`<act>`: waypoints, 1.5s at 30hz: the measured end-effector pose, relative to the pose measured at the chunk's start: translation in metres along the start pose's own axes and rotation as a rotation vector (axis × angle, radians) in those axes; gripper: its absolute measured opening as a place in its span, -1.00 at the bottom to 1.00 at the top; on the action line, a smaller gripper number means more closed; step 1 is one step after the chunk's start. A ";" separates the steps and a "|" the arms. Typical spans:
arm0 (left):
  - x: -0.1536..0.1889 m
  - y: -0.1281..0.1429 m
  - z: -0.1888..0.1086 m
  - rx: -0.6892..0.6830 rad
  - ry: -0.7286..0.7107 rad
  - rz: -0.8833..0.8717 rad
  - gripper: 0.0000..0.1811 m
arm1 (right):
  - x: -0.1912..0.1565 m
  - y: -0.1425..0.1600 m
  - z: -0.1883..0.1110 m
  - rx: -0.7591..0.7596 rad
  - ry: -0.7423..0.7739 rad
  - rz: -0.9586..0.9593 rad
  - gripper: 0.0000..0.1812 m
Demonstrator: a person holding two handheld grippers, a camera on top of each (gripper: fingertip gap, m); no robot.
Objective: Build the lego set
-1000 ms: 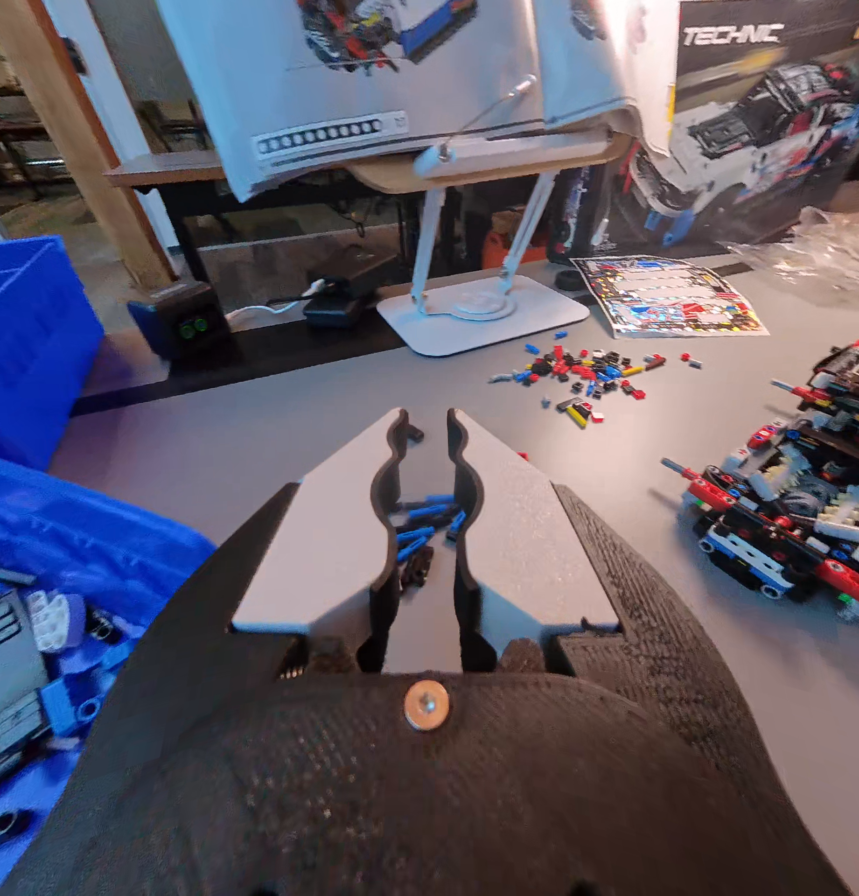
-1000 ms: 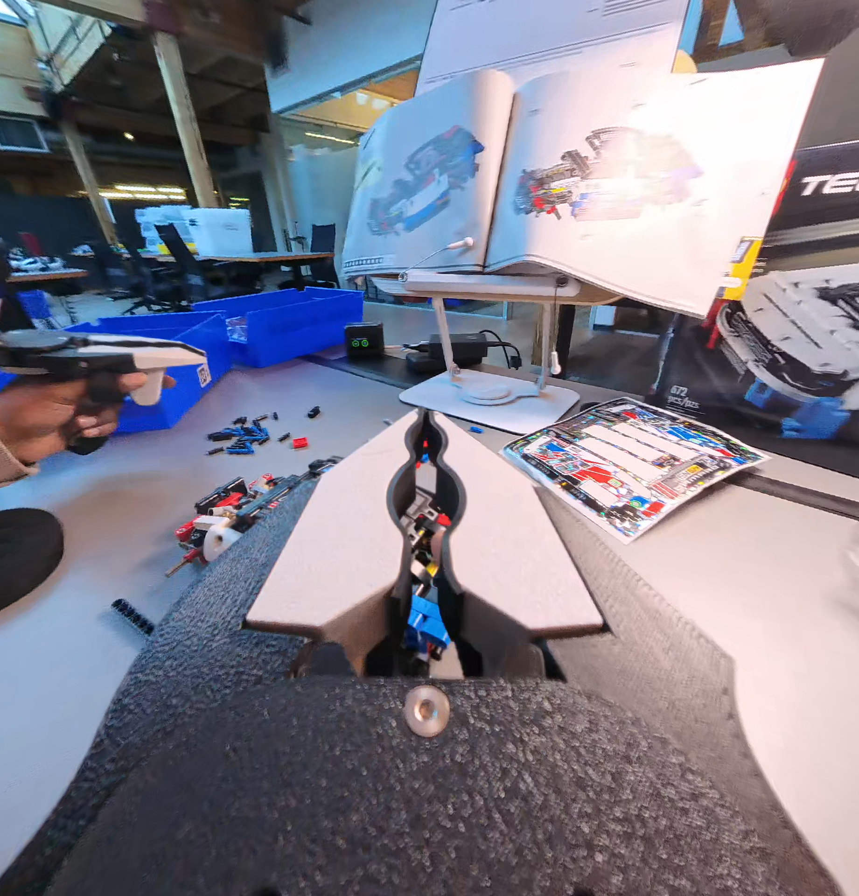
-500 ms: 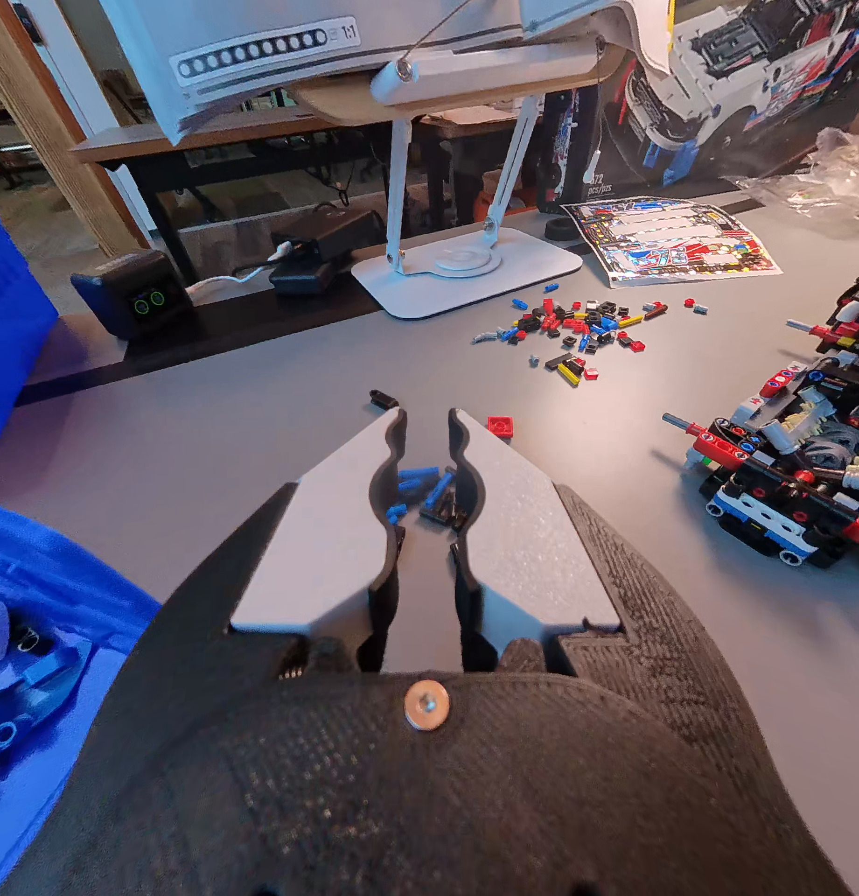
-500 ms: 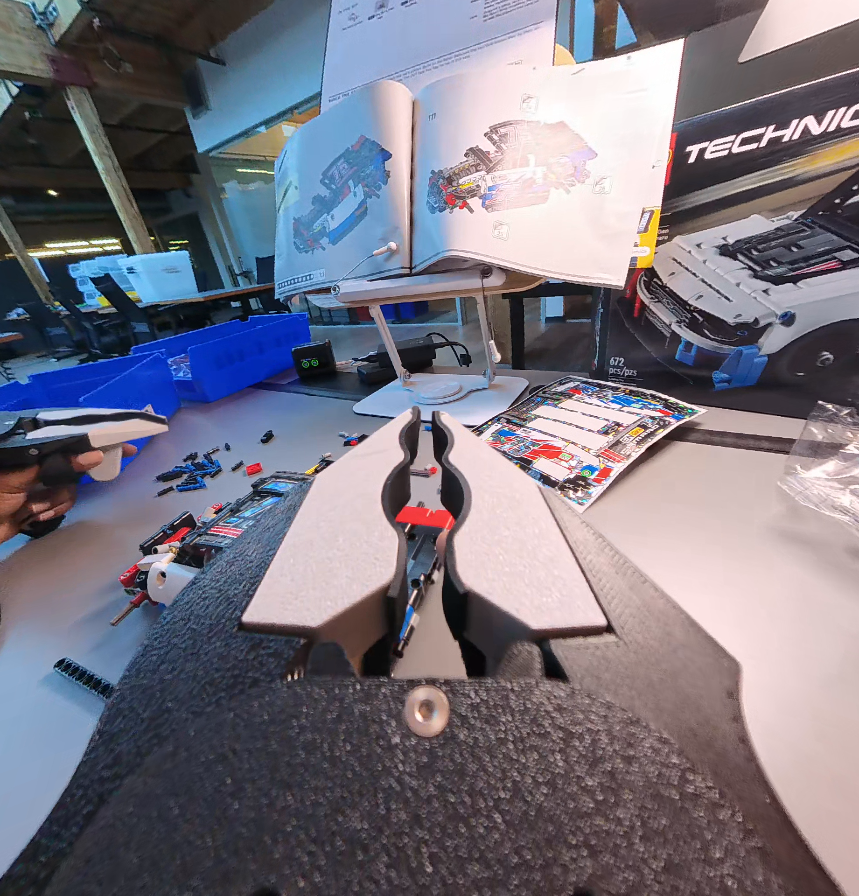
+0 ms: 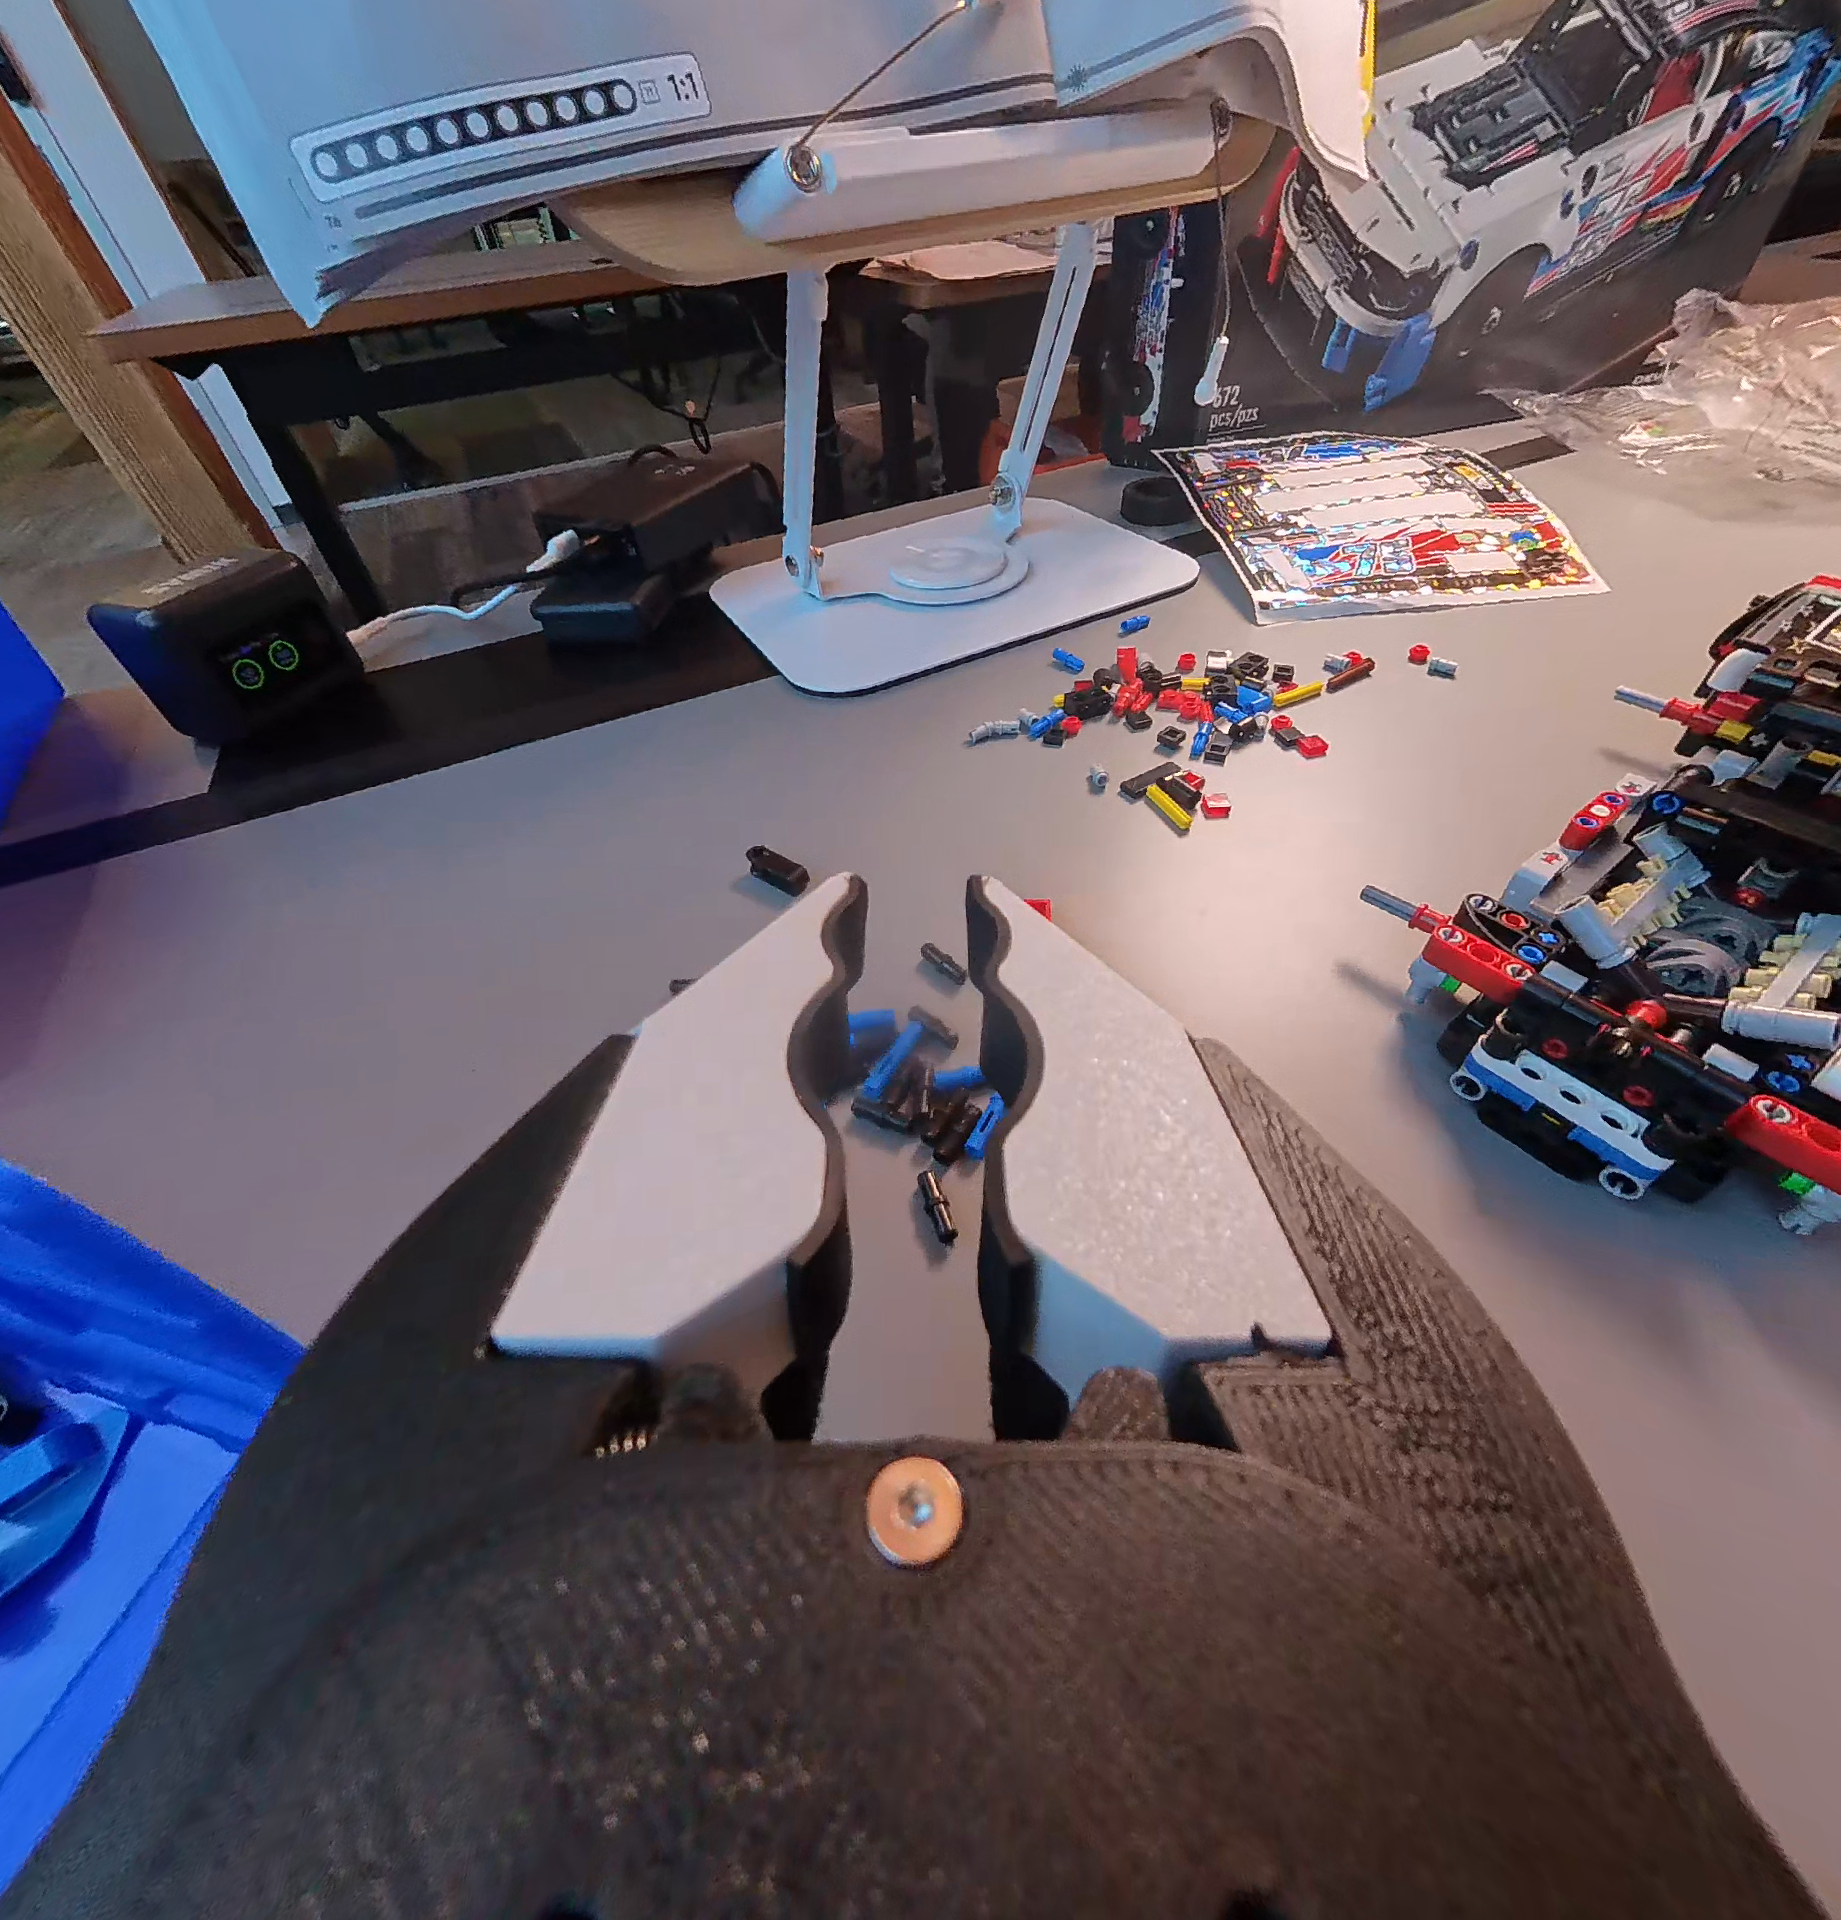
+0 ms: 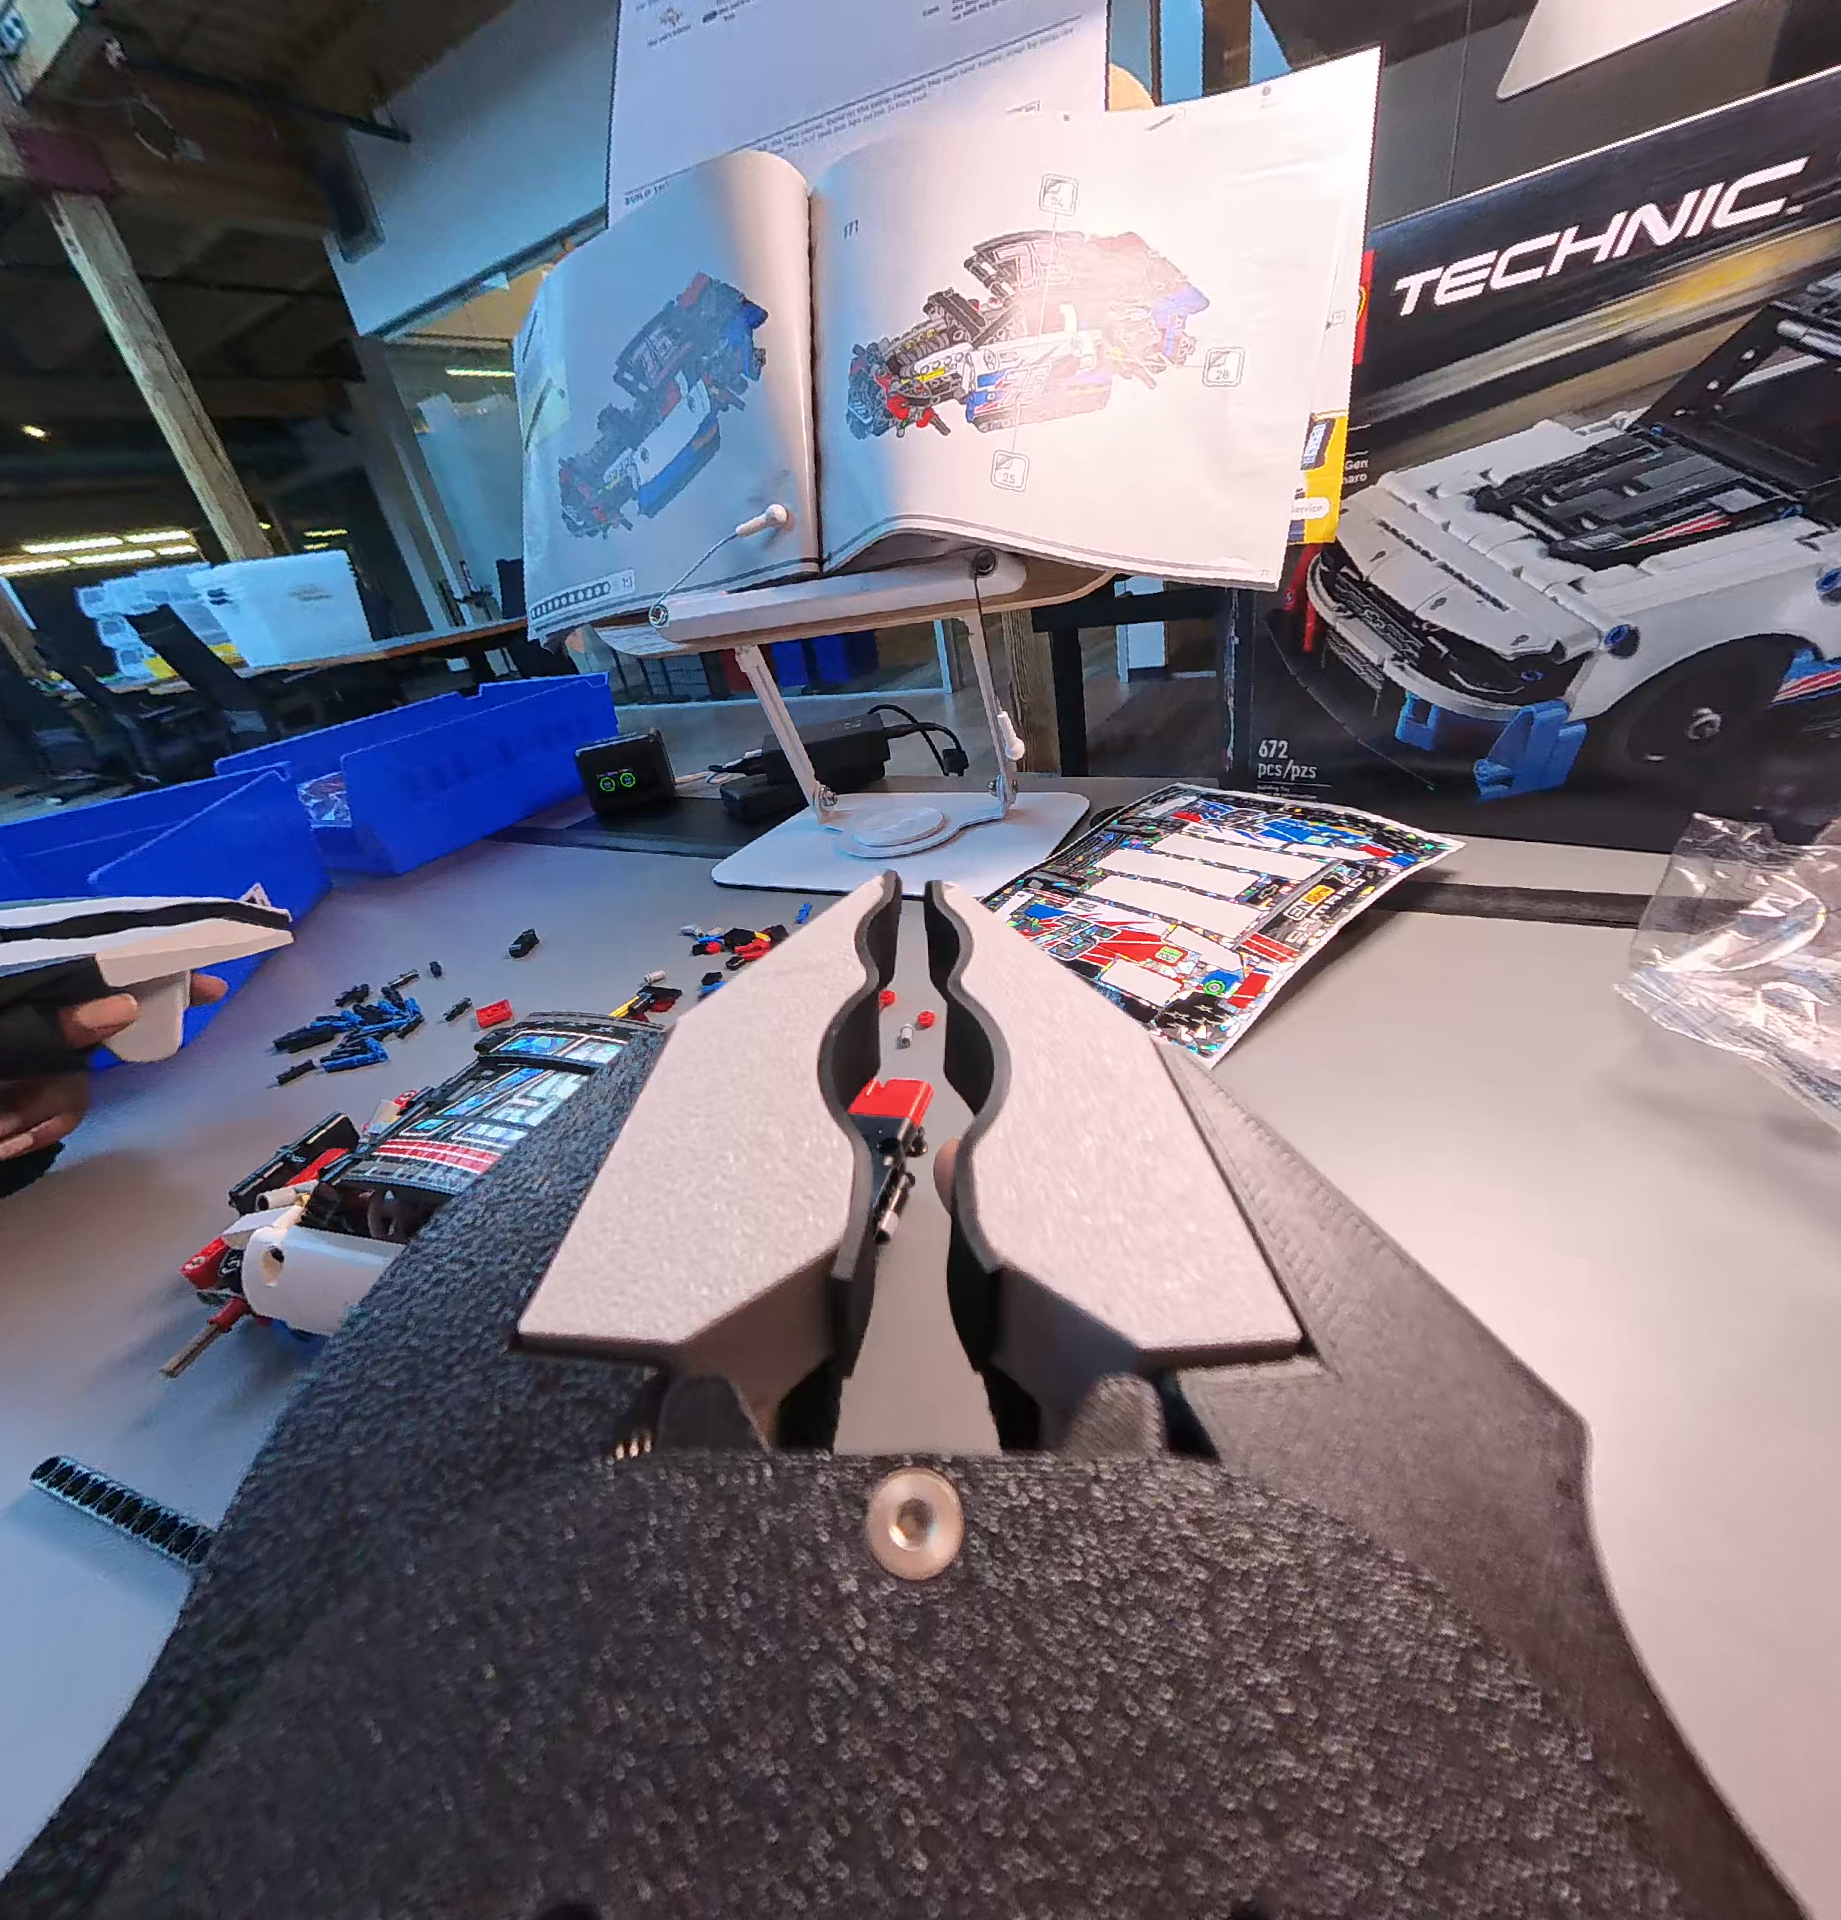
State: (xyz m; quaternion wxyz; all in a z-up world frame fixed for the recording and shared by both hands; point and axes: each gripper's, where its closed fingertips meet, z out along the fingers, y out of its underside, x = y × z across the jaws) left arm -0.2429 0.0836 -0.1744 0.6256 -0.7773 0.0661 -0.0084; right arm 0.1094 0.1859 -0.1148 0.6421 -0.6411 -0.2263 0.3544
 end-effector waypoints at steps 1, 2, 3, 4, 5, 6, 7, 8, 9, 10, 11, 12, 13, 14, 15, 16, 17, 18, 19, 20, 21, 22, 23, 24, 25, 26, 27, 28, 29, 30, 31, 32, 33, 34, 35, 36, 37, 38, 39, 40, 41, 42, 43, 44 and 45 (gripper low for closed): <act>0.001 0.000 0.000 0.002 0.003 -0.001 -0.80 | 0.001 0.000 0.000 -0.001 0.003 -0.002 -0.97; 0.001 0.000 0.000 0.000 0.006 -0.003 -0.80 | 0.001 0.001 0.000 -0.004 0.005 -0.001 -0.97; 0.002 0.000 0.000 -0.003 0.008 -0.004 -0.80 | 0.002 0.002 0.001 -0.007 0.004 0.002 -0.96; 0.002 0.000 0.000 -0.003 0.010 -0.004 -0.80 | 0.002 0.002 0.001 -0.007 0.005 0.003 -0.96; 0.002 0.000 0.000 -0.003 0.011 -0.004 -0.80 | 0.002 0.002 0.001 -0.007 0.004 0.002 -0.96; 0.002 0.001 0.000 -0.005 0.010 -0.005 -0.80 | 0.002 0.003 0.001 -0.010 0.003 0.000 -0.96; 0.002 0.001 0.000 -0.007 0.010 -0.006 -0.80 | 0.001 0.003 0.001 -0.012 0.002 0.000 -0.96; 0.001 0.001 0.000 -0.008 0.010 -0.009 -0.80 | 0.001 0.003 0.002 -0.014 0.000 -0.001 -0.96; 0.001 0.001 0.000 -0.009 0.012 -0.013 -0.80 | 0.000 0.003 0.002 -0.015 -0.003 -0.001 -0.96; 0.001 0.001 0.001 -0.009 0.012 -0.016 -0.80 | 0.000 0.003 0.001 -0.014 -0.004 -0.002 -0.96; 0.001 0.002 0.001 -0.010 0.013 -0.016 -0.80 | 0.000 0.003 0.001 -0.012 -0.004 -0.003 -0.96; 0.001 0.002 0.001 -0.012 0.013 -0.016 -0.80 | 0.000 0.003 0.001 -0.012 -0.004 -0.002 -0.96; 0.001 0.002 0.001 -0.014 0.014 -0.015 -0.80 | 0.000 0.003 0.001 -0.014 -0.003 0.002 -0.96; 0.001 0.002 0.001 -0.016 0.014 -0.016 -0.80 | 0.000 0.004 0.001 -0.016 -0.004 0.007 -0.96; 0.001 0.003 0.002 -0.016 0.015 -0.018 -0.80 | 0.000 0.005 0.002 -0.018 -0.006 0.011 -0.96; 0.001 0.003 0.002 -0.017 0.016 -0.022 -0.80 | 0.000 0.006 0.003 -0.021 -0.009 0.014 -0.96; 0.001 0.003 0.002 -0.017 0.017 -0.025 -0.80 | -0.001 0.006 0.003 -0.024 -0.011 0.015 -0.96; 0.001 0.003 0.002 -0.016 0.017 -0.027 -0.80 | -0.002 0.006 0.003 -0.025 -0.014 0.011 -0.95; 0.001 0.003 0.002 -0.017 0.017 -0.028 -0.80 | -0.002 0.006 0.003 -0.025 -0.015 0.005 -0.95; 0.001 0.003 0.002 -0.018 0.017 -0.027 -0.80 | -0.003 0.006 0.003 -0.025 -0.015 -0.001 -0.95; 0.001 0.003 0.002 -0.019 0.017 -0.027 -0.80 | -0.003 0.005 0.002 -0.025 -0.016 -0.004 -0.95; 0.001 0.003 0.002 -0.020 0.017 -0.027 -0.80 | -0.002 0.005 0.002 -0.024 -0.015 -0.004 -0.95; 0.001 0.003 0.002 -0.020 0.017 -0.029 -0.80 | -0.002 0.005 0.002 -0.024 -0.015 -0.001 -0.95; 0.001 0.003 0.002 -0.021 0.018 -0.030 -0.80 | -0.002 0.005 0.002 -0.024 -0.016 0.003 -0.95; 0.001 0.003 0.002 -0.021 0.019 -0.031 -0.80 | -0.002 0.005 0.002 -0.026 -0.017 0.005 -0.95; 0.001 0.003 0.002 -0.021 0.019 -0.031 -0.80 | -0.001 0.006 0.002 -0.026 -0.016 0.004 -0.95; 0.001 0.003 0.002 -0.021 0.019 -0.030 -0.80 | -0.001 0.006 0.002 -0.026 -0.015 0.002 -0.95; 0.001 0.003 0.002 -0.020 0.018 -0.029 -0.80 | -0.001 0.006 0.002 -0.027 -0.014 0.002 -0.95; 0.001 0.003 0.002 -0.019 0.018 -0.028 -0.80 | 0.000 0.006 0.002 -0.028 -0.013 0.003 -0.95; 0.001 0.003 0.002 -0.017 0.018 -0.028 -0.80 | 0.000 0.007 0.002 -0.028 -0.013 0.005 -0.95; 0.001 0.002 0.001 -0.014 0.018 -0.029 -0.80 | 0.000 0.007 0.002 -0.030 -0.012 0.007 -0.95; 0.001 0.002 0.001 -0.009 0.017 -0.029 -0.80 | 0.000 0.008 0.003 -0.033 -0.012 0.009 -0.94; 0.000 0.001 0.000 -0.005 0.016 -0.029 -0.80 | -0.001 0.009 0.003 -0.035 -0.012 0.010 -0.94; 0.000 0.000 0.000 -0.002 0.015 -0.030 -0.80 | -0.001 0.009 0.003 -0.037 -0.012 0.008 -0.94; 0.000 0.000 0.000 0.002 0.013 -0.031 -0.80 | -0.001 0.010 0.004 -0.040 -0.012 0.003 -0.94; -0.001 -0.002 -0.001 0.009 0.012 -0.032 -0.80 | -0.001 0.011 0.004 -0.044 -0.011 -0.002 -0.94; -0.001 -0.003 -0.001 0.017 0.011 -0.033 -0.80 | -0.001 0.012 0.005 -0.047 -0.010 -0.006 -0.94; -0.001 -0.004 -0.002 0.022 0.011 -0.035 -0.80 | -0.001 0.012 0.005 -0.048 -0.009 -0.008 -0.94; -0.001 -0.005 -0.002 0.023 0.011 -0.037 -0.80 | 0.000 0.013 0.005 -0.049 -0.007 -0.007 -0.94; -0.001 -0.005 -0.002 0.025 0.012 -0.038 -0.80 | 0.001 0.013 0.005 -0.050 -0.006 -0.004 -0.94; -0.001 -0.005 -0.002 0.027 0.013 -0.040 -0.80 | 0.001 0.014 0.006 -0.052 -0.005 -0.001 -0.94; -0.001 -0.006 -0.002 0.029 0.013 -0.041 -0.80 | 0.002 0.015 0.006 -0.054 -0.003 0.002 -0.94; -0.001 -0.005 -0.002 0.027 0.014 -0.042 -0.79 | 0.003 0.015 0.006 -0.055 -0.003 0.006 -0.94; -0.001 -0.005 -0.002 0.026 0.015 -0.043 -0.79 | 0.003 0.016 0.007 -0.056 -0.004 0.011 -0.94; -0.001 -0.005 -0.002 0.027 0.016 -0.044 -0.79 | 0.003 0.016 0.007 -0.057 -0.005 0.013 -0.94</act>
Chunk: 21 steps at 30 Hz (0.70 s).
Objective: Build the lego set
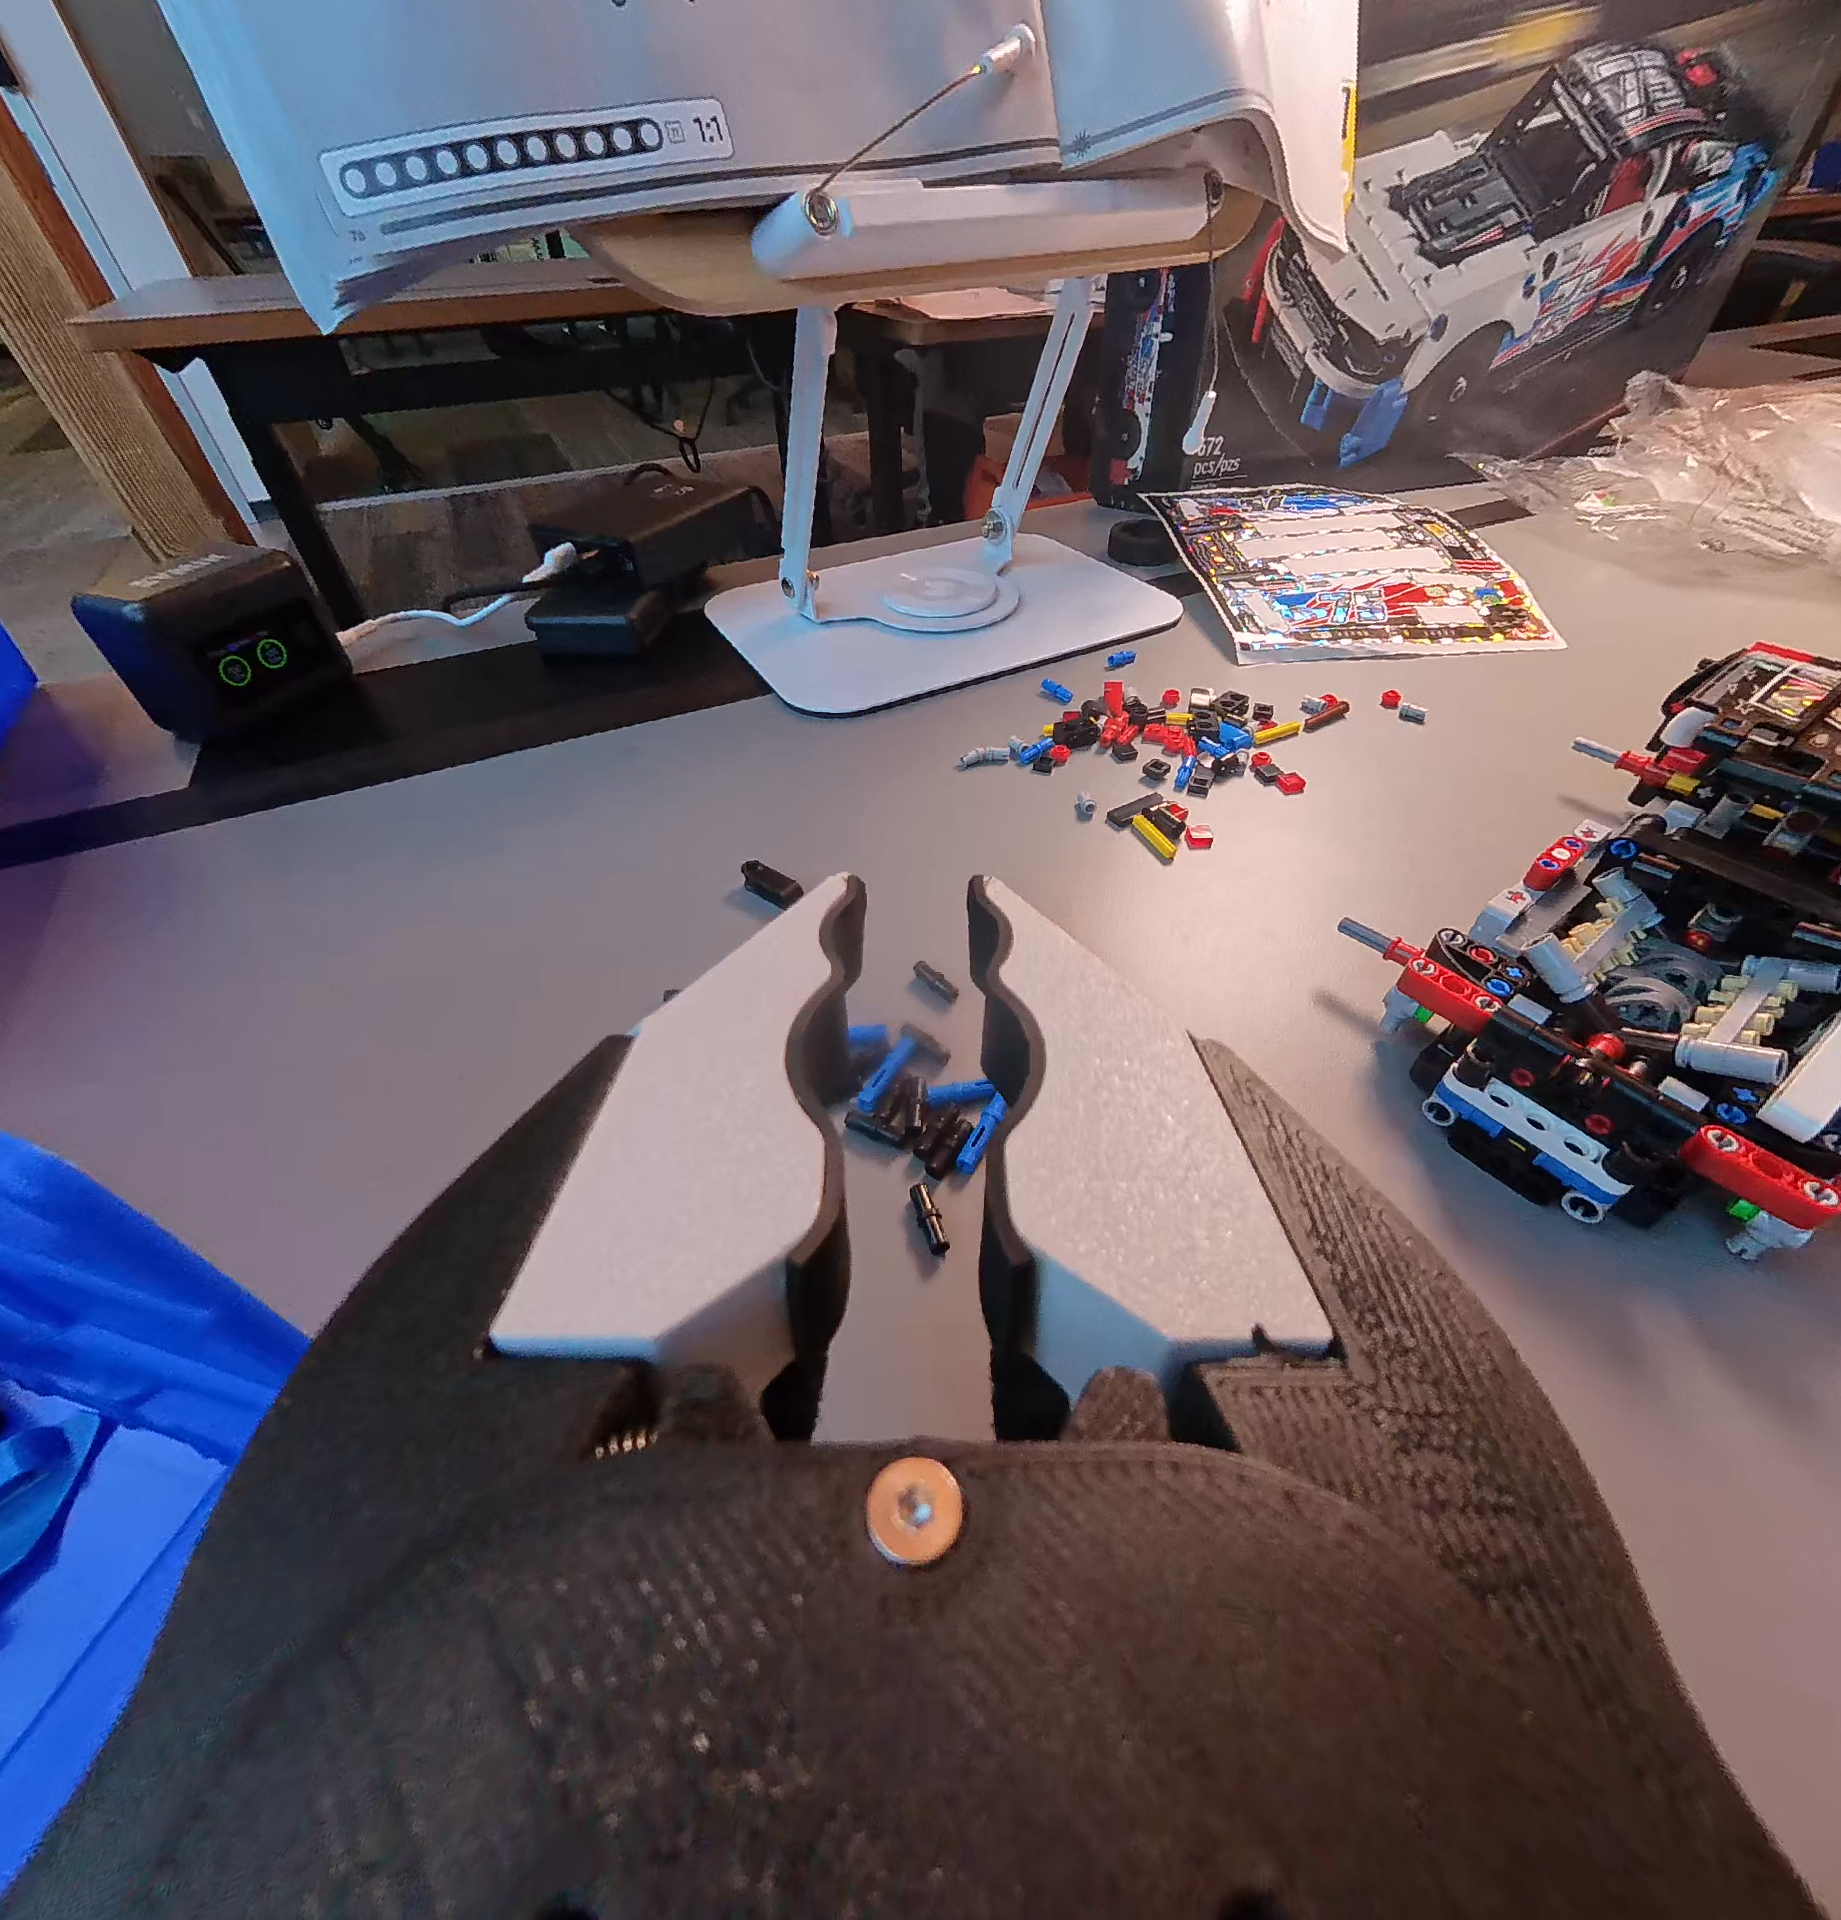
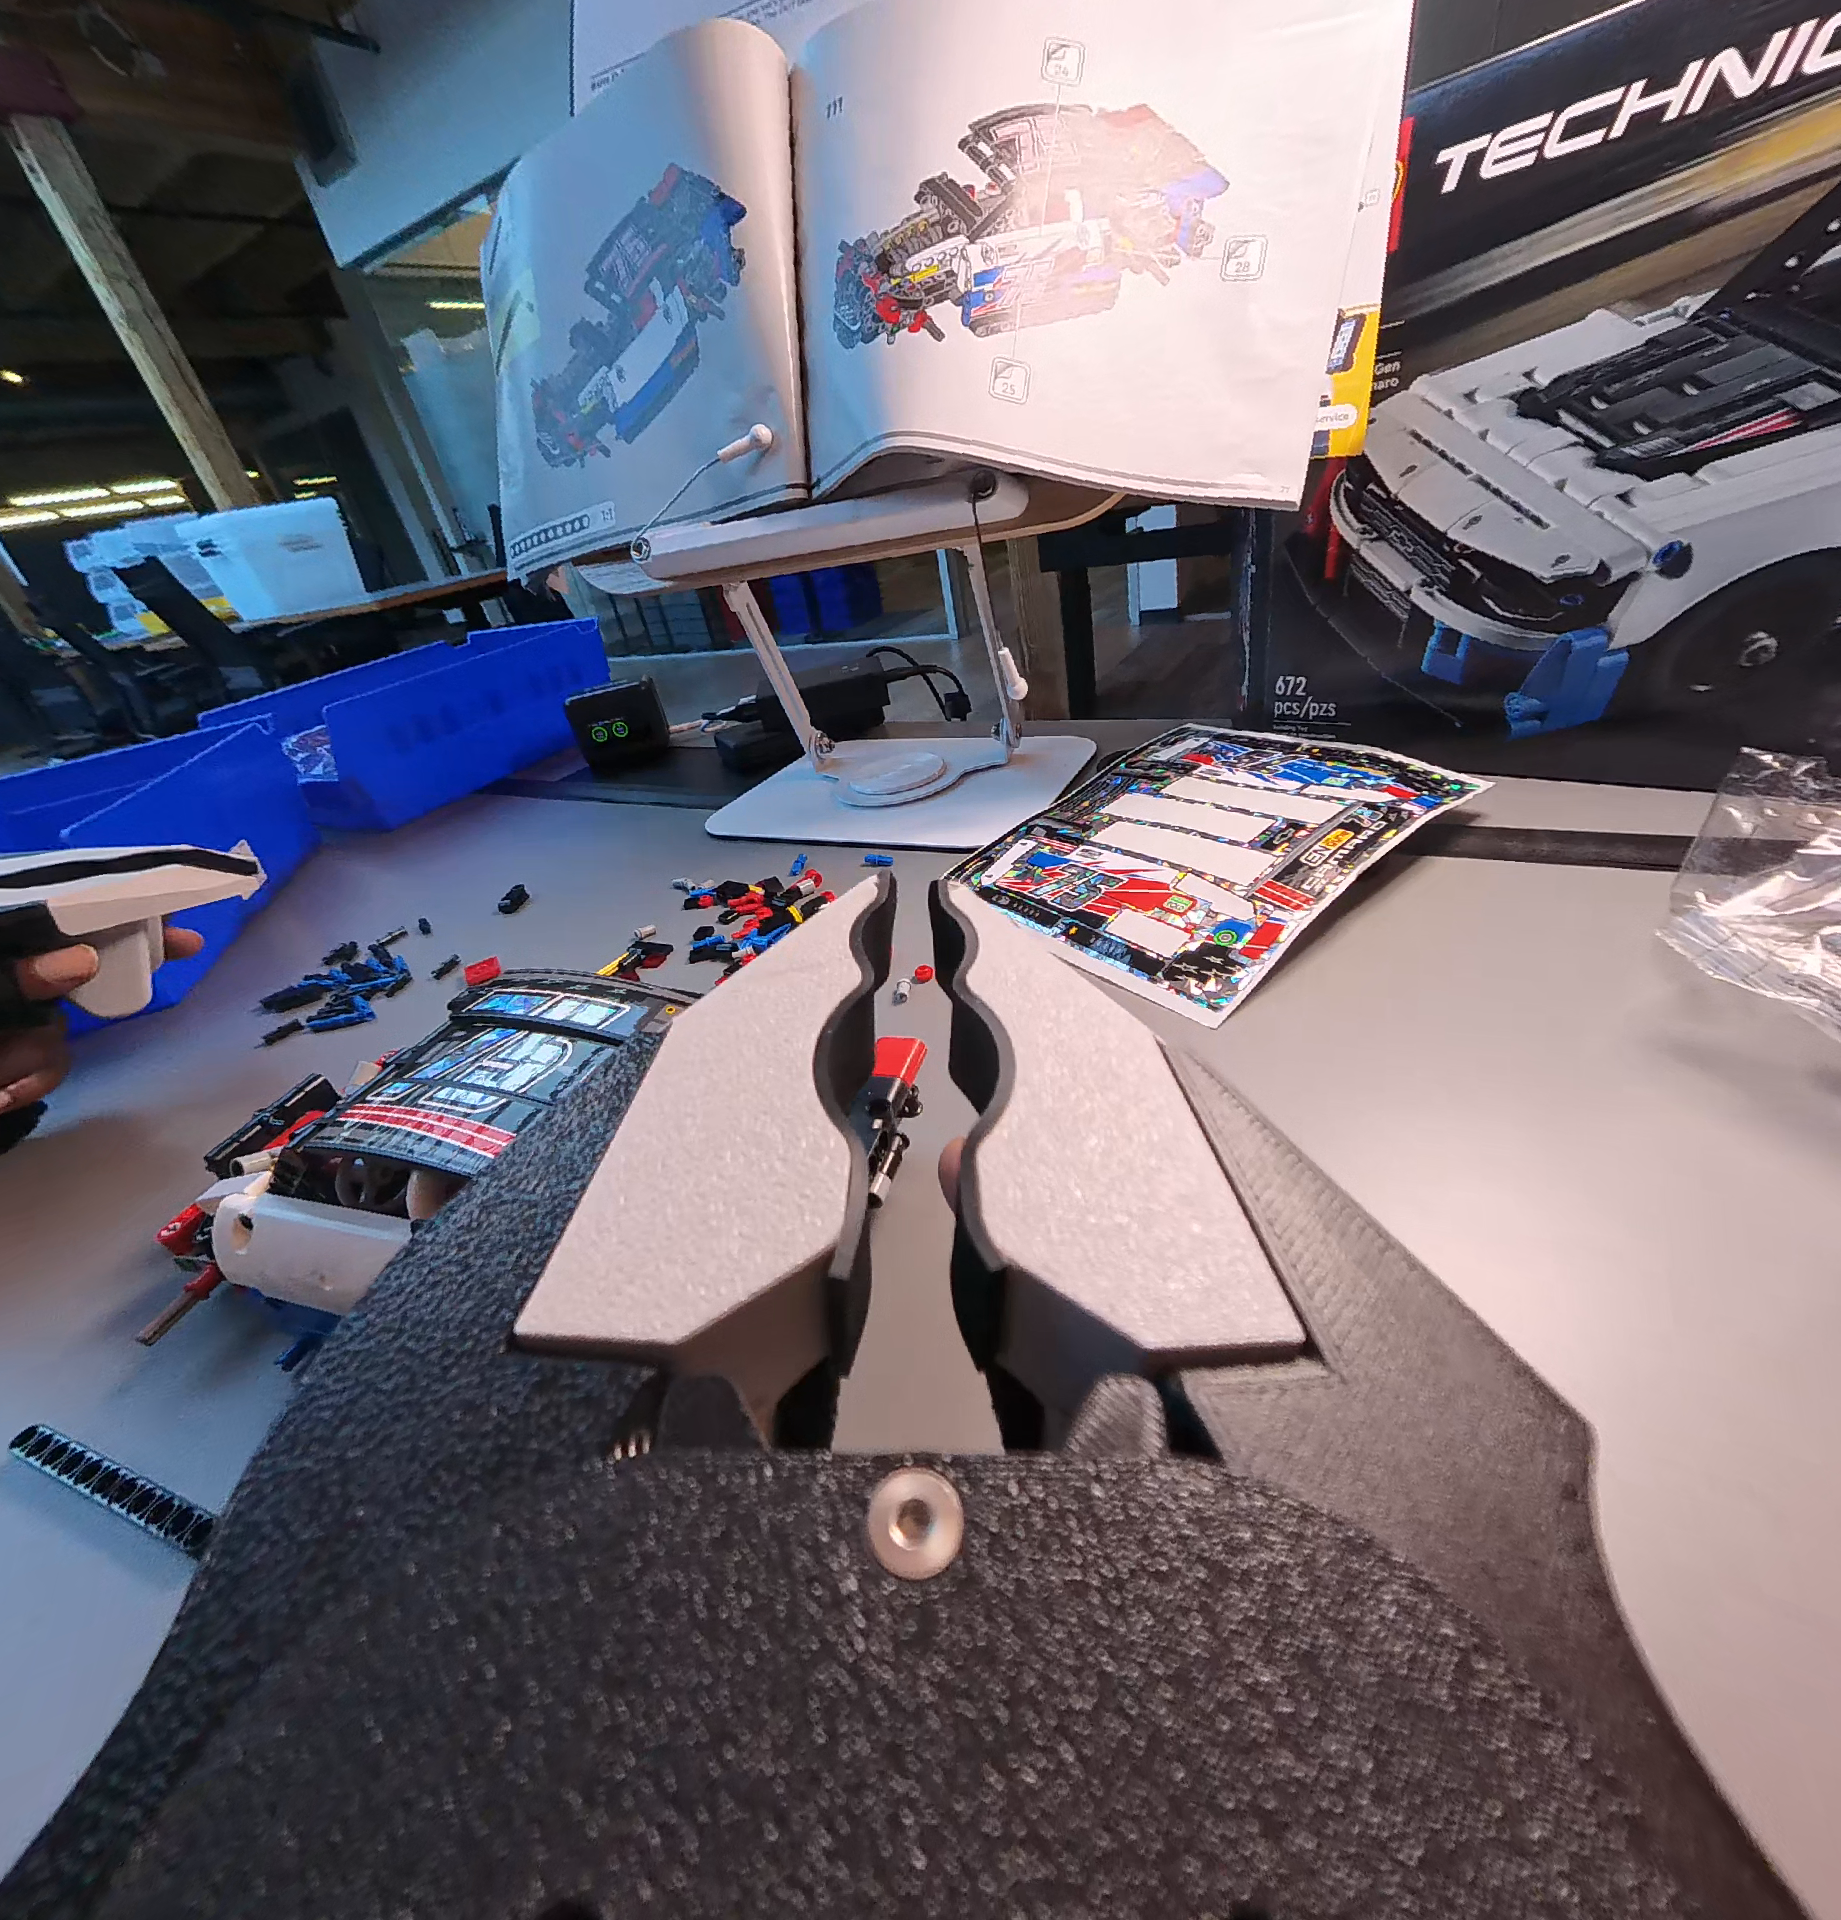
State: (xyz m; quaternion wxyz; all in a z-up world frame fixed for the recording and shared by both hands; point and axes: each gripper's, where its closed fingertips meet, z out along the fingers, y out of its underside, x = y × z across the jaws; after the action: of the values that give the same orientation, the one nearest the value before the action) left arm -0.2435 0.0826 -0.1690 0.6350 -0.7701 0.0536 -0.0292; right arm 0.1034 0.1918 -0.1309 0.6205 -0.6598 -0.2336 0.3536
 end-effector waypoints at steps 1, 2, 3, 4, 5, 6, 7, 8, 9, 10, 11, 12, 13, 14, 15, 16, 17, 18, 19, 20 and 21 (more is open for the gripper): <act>0.000 0.000 0.000 -0.001 0.001 -0.001 -0.79 | 0.000 0.000 0.000 -0.001 -0.001 0.001 -0.94; 0.000 0.001 0.000 -0.003 0.002 -0.002 -0.79 | 0.000 0.001 0.001 -0.003 -0.002 0.002 -0.94; 0.000 0.001 0.000 -0.004 0.004 -0.003 -0.79 | -0.001 0.001 0.002 -0.005 -0.002 0.001 -0.94; 0.001 0.001 0.000 -0.004 0.005 -0.004 -0.79 | -0.001 0.002 0.002 -0.007 -0.004 -0.001 -0.94; 0.001 0.000 0.000 -0.003 0.006 -0.003 -0.79 | -0.002 0.002 0.002 -0.008 -0.007 -0.002 -0.94; 0.002 0.001 0.000 -0.003 0.007 -0.001 -0.79 | -0.003 0.001 0.002 -0.007 -0.010 -0.005 -0.95; 0.002 0.001 0.001 -0.004 0.010 0.001 -0.80 | -0.004 0.001 0.001 -0.006 -0.013 -0.009 -0.94; 0.004 0.002 0.001 -0.006 0.014 0.002 -0.79 | -0.005 0.000 0.000 -0.005 -0.015 -0.014 -0.95; 0.005 0.003 0.002 -0.010 0.020 0.004 -0.80 | -0.005 -0.001 -0.001 -0.004 -0.015 -0.020 -0.94; 0.007 0.004 0.003 -0.016 0.026 0.008 -0.80 | -0.005 -0.002 -0.002 0.000 -0.015 -0.023 -0.94; 0.010 0.004 0.004 -0.019 0.031 0.018 -0.79 | -0.005 -0.003 -0.003 0.005 -0.016 -0.023 -0.94; 0.011 0.004 0.004 -0.019 0.034 0.029 -0.79 | -0.005 -0.005 -0.004 0.010 -0.016 -0.019 -0.94; 0.013 0.005 0.005 -0.024 0.037 0.037 -0.79 | -0.005 -0.006 -0.004 0.015 -0.018 -0.012 -0.94; 0.016 0.005 0.007 -0.033 0.043 0.044 -0.79 | -0.005 -0.007 -0.005 0.019 -0.020 -0.005 -0.94; 0.018 0.006 0.008 -0.038 0.049 0.051 -0.79 | -0.005 -0.008 -0.005 0.022 -0.023 0.001 -0.94; 0.021 0.006 0.008 -0.037 0.055 0.057 -0.80 | -0.005 -0.009 -0.006 0.025 -0.026 0.006 -0.94; 0.024 0.006 0.009 -0.037 0.061 0.064 -0.80 | -0.006 -0.010 -0.006 0.027 -0.029 0.008 -0.94; 0.026 0.006 0.011 -0.042 0.065 0.072 -0.80 | -0.006 -0.010 -0.006 0.028 -0.030 0.010 -0.94; 0.028 0.006 0.012 -0.046 0.074 0.077 -0.80 | -0.006 -0.010 -0.006 0.028 -0.032 0.012 -0.94; 0.032 0.006 0.015 -0.051 0.093 0.078 -0.81 | -0.007 -0.010 -0.006 0.028 -0.034 0.014 -0.94; 0.036 0.007 0.019 -0.064 0.123 0.075 -0.81 | -0.007 -0.010 -0.006 0.028 -0.035 0.014 -0.94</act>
State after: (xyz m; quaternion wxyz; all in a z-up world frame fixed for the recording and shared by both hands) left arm -0.2057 0.0954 -0.1802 0.6063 -0.7841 0.1221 -0.0512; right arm 0.1044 0.1838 -0.1196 0.6229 -0.6466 -0.2347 0.3726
